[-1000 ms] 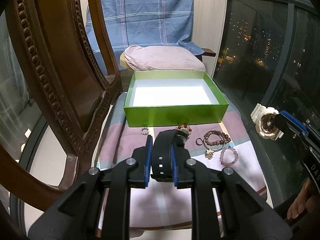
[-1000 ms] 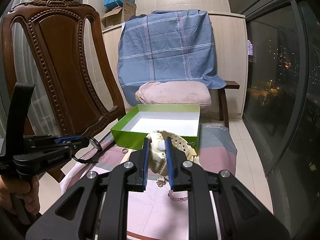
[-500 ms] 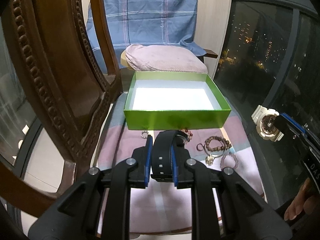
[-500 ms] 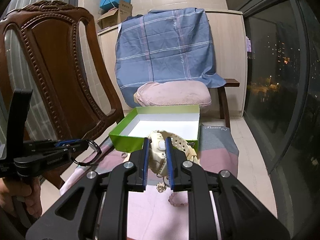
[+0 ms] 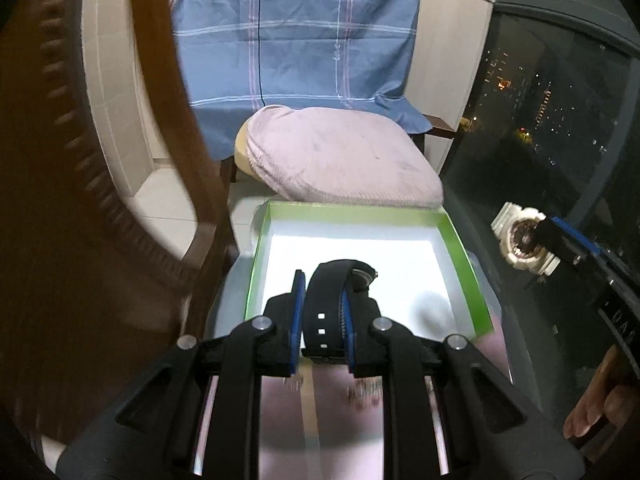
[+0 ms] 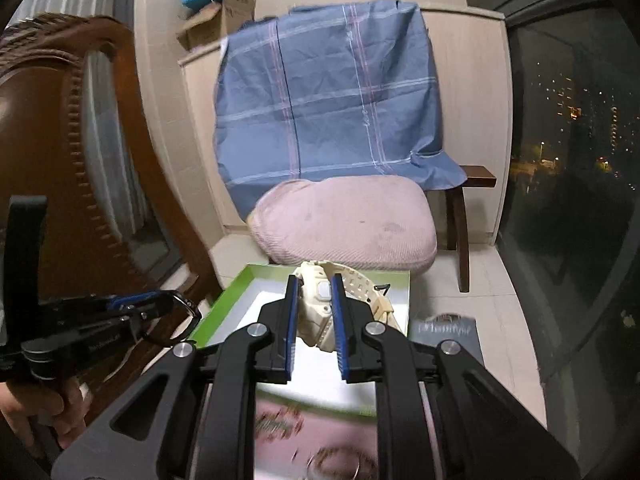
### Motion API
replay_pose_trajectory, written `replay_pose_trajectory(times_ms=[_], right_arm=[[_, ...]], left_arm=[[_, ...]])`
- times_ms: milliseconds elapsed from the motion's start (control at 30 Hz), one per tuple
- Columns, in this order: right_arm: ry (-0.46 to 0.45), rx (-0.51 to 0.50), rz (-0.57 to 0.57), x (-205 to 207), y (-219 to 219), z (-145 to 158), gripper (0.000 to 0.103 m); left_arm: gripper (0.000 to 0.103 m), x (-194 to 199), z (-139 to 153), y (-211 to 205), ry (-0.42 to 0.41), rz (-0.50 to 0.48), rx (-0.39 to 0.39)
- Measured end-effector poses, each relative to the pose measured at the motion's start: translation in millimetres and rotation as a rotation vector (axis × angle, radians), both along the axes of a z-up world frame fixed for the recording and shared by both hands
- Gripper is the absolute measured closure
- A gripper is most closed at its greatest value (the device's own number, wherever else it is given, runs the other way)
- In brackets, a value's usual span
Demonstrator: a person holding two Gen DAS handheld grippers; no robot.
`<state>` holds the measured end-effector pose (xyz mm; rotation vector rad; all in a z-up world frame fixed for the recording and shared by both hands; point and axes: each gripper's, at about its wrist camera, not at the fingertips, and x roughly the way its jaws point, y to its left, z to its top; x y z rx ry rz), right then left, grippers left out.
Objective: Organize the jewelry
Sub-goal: 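Lower both watches into the green box and open both grippers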
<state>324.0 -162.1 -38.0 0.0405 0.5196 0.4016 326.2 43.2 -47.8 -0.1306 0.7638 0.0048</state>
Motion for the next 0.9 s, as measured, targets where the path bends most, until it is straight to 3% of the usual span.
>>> replay_pose_trajectory(times_ms=[233, 433, 533, 567, 600, 633, 667, 833, 900], right_arm=[[0.170, -0.064, -0.024, 101, 14, -49, 0.087], [0.279, -0.101, -0.069, 141, 20, -85, 0.087], [0.291, -0.106, -0.107, 149, 17, -93, 0.086], [0.294, -0.111, -0.113, 152, 16, -94, 0.079], [0.286, -0.104, -0.117, 152, 14, -92, 0.069], [0.277, -0.090, -0.119, 149, 11, -88, 0.044], [0.257, -0.069, -0.126, 143, 7, -83, 0.031], [0.101, 0.152, -0.112, 66, -33, -30, 0.015], [0.051, 0.196, -0.103, 28, -46, -14, 0.007]], left_arm=[[0.086, 104, -40, -2, 0.137, 0.019, 0.031], [0.086, 150, -89, 0, 0.259, 0.038, 0.060], [0.083, 161, -101, 5, 0.289, 0.044, 0.051], [0.062, 162, -102, 6, 0.290, 0.042, 0.045], [0.027, 163, -103, 7, 0.287, 0.043, 0.044], [0.017, 159, -99, 8, 0.264, 0.058, 0.054], [0.015, 151, -93, 8, 0.222, 0.072, 0.068], [0.013, 92, -46, 4, 0.089, 0.028, 0.092], [0.004, 52, -22, 4, 0.018, 0.030, 0.106]])
